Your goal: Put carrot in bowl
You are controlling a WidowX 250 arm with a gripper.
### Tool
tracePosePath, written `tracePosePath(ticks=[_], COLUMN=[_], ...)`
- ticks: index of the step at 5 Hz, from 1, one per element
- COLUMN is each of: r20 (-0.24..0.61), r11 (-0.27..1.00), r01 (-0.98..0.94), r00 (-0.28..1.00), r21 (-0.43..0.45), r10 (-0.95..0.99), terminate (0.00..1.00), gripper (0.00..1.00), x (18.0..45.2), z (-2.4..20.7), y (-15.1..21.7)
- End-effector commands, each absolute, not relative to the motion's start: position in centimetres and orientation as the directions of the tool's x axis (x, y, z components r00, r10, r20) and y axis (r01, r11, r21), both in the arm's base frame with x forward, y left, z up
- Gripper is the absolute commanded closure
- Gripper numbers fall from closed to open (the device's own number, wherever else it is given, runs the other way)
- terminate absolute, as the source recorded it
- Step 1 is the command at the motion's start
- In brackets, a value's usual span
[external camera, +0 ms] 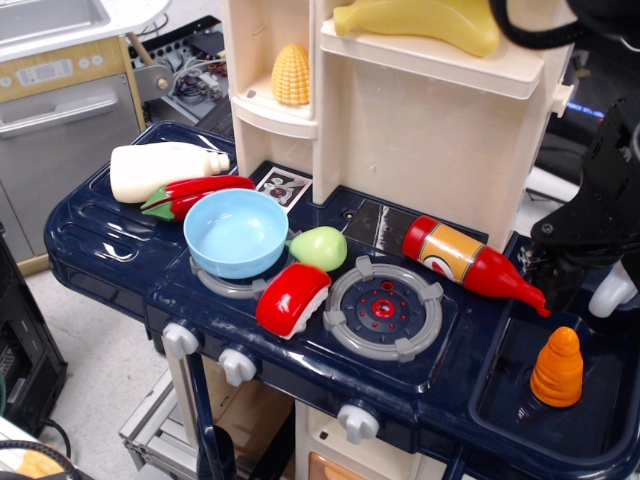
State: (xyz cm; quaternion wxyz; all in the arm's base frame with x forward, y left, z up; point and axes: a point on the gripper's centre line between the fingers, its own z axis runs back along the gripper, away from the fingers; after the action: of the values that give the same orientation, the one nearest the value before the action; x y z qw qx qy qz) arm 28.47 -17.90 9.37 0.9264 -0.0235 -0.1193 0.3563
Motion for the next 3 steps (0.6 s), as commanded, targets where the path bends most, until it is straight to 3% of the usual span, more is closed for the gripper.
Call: tracePosePath(ticks=[1,3], r20=[0.212,0.216], r11=[0.72,0.721], r01=[-0.669,-0.668], r00=[0.688,0.688], r21=[-0.187,-0.183], r10=[0.694,0.692], terminate=[0.0,0.0], gripper=[0.0,0.0], x=[30.1,29.9], z=[7.5,4.6], y=[-18.4,-18.3])
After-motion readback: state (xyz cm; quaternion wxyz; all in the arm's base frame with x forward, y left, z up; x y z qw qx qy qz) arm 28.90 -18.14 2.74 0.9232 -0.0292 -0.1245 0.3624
